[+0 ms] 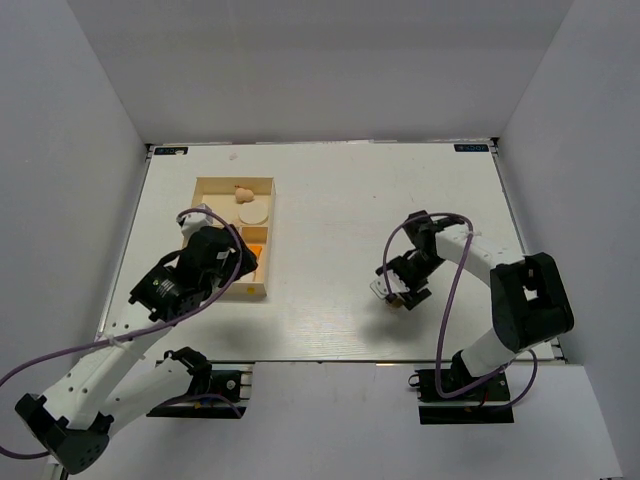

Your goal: Organize the makeup

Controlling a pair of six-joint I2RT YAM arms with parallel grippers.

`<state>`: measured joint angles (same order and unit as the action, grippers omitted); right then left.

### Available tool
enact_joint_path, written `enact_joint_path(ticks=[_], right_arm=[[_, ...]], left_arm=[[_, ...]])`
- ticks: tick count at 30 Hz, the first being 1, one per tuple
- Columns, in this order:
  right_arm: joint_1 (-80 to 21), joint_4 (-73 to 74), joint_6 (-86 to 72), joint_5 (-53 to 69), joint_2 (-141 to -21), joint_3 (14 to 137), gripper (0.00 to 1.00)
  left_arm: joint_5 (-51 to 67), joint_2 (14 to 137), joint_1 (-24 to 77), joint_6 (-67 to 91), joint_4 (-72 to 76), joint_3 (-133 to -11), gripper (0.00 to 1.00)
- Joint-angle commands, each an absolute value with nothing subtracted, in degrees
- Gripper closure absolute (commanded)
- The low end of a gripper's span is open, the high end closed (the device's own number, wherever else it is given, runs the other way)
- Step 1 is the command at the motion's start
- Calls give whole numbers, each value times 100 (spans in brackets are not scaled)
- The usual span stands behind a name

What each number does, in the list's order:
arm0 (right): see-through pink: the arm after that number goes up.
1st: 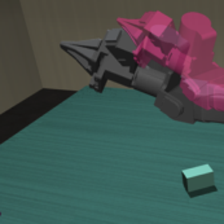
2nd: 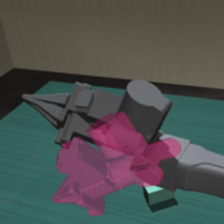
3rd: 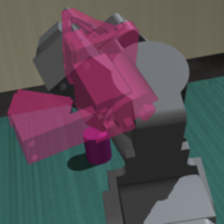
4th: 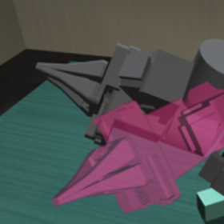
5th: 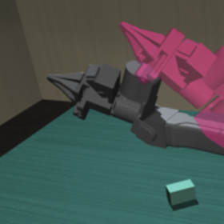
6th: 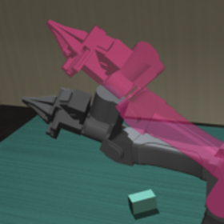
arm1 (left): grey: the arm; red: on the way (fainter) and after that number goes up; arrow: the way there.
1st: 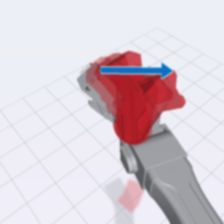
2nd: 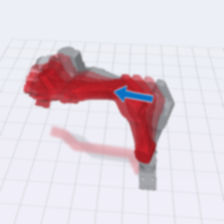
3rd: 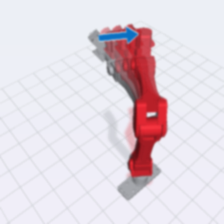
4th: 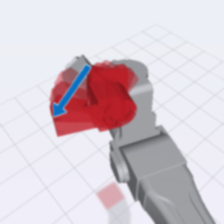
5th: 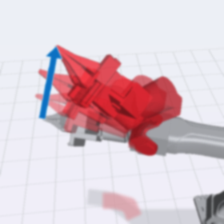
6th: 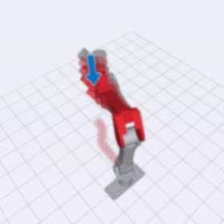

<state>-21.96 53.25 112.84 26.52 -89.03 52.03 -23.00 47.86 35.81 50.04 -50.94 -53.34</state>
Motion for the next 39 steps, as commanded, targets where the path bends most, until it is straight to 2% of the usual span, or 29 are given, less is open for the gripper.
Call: enact_joint_path(ticks=[1, 7, 13, 21, 31, 35, 36, 37, 38, 39], right_arm=[[-2504, 5063, 10737, 3453, -8956, 6097, 79], [-3680, 3694, 8721, 3718, -9237, 6723, 85], [-4762, 2087, 6270, 3481, -10308, 8268, 86], [-5361, 1047, 4705, 3050, -11811, 10377, 85], [-5414, 202, 2736, 3050, -12419, 10521, 82], [-5362, 70, 2173, 3111, -12542, 10372, 73], [-5353, 70, 2110, 3129, -12568, 10345, 65], [-5361, 70, 2083, 3181, -12586, 10319, 62], [-5361, 70, 2066, 3182, -12621, 10301, 51], [-5353, 70, 2057, 3173, -12630, 10283, 46]], left_arm=[[-2294, 4430, 3604, 4940, -4800, -5599, 20], [-2259, 4061, 3604, 4632, -4500, -5678, 20], [-2267, 3999, 3604, 4640, -4623, -5748, 20], [-2487, 3569, 3604, 4650, -4755, -5792, 20], [-2558, 3296, 3551, 4544, -4579, -5792, 21], [-2523, 3305, 3551, 4561, -4570, -5774, 20], [-2514, 3305, 3551, 4553, -4570, -5766, 20], [-2505, 3305, 3551, 4561, -4579, -5766, 20], [-2496, 3313, 3551, 4562, -4588, -5774, 20], [-2496, 3313, 3551, 4570, -4597, -5774, 21]])
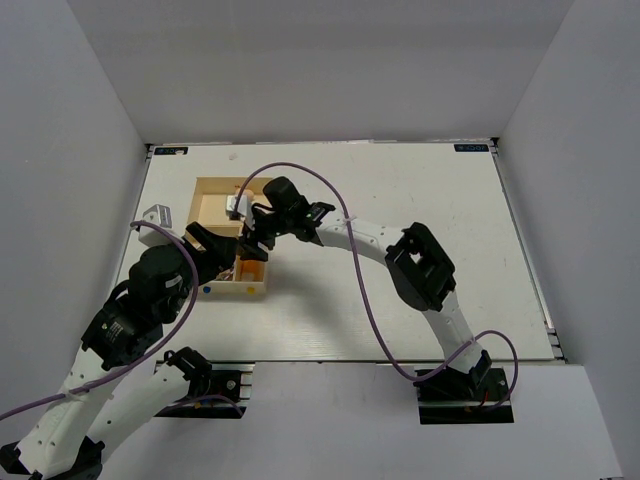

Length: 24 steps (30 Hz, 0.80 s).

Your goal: Organize the makeup

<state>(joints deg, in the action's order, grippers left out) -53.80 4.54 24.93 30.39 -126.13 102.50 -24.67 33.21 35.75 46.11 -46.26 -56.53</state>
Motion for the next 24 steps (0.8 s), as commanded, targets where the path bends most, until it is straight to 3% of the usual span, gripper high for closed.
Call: enact_joint_path(ticks=[1, 5, 17, 24], right_arm=[[-5353, 70, 2048, 3173, -12639, 10266, 40], [-5317, 79, 2118, 3217, -12525, 10134, 11], [-4862, 236, 1644, 3068, -11778, 10142, 11], [-4307, 2168, 1362, 1408, -10952, 10327, 11]], left_arm=[[-2496, 3313, 3551, 4579, -4605, -5783, 21], [-2496, 3279, 3551, 4614, -4658, -5827, 20], [-2329, 3349, 3551, 4588, -4614, -5888, 21], [-1952, 3296, 3551, 4597, -4229, -5459, 19]])
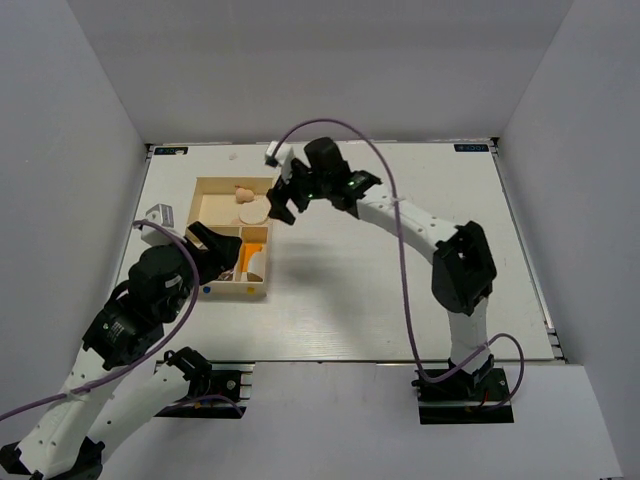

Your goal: Organize the makeup

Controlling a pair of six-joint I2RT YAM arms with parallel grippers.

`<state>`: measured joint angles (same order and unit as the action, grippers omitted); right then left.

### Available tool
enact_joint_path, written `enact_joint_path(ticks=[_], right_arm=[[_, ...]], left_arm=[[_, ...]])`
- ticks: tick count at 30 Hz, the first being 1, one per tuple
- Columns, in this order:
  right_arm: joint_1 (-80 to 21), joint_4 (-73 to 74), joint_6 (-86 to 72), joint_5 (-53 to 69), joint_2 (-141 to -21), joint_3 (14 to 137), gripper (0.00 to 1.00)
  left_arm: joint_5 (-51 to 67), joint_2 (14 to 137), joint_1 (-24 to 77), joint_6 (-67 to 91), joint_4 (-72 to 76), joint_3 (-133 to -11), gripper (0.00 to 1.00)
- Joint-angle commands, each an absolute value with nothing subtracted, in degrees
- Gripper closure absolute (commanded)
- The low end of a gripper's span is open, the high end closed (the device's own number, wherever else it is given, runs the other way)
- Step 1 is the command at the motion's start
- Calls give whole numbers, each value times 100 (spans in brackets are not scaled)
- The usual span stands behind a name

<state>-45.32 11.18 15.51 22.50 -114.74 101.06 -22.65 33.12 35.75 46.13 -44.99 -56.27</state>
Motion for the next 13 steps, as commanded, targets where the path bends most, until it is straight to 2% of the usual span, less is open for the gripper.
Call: enact_joint_path(ticks=[1, 5, 13], right_arm=[[-4202, 2415, 1284, 1224, -10882, 10292, 11], [-3938, 3111, 1055, -443, -10302, 9705, 11], [-3542, 2146, 1257, -1150, -8088, 7323, 11]], left_arm=[[-1882, 3331, 3551, 4605, -4184, -5397, 19], [-1609, 3436, 3551, 4605, -3938, -5125, 14], [-1257, 3647, 3612, 4570, -3542, -4922, 5]])
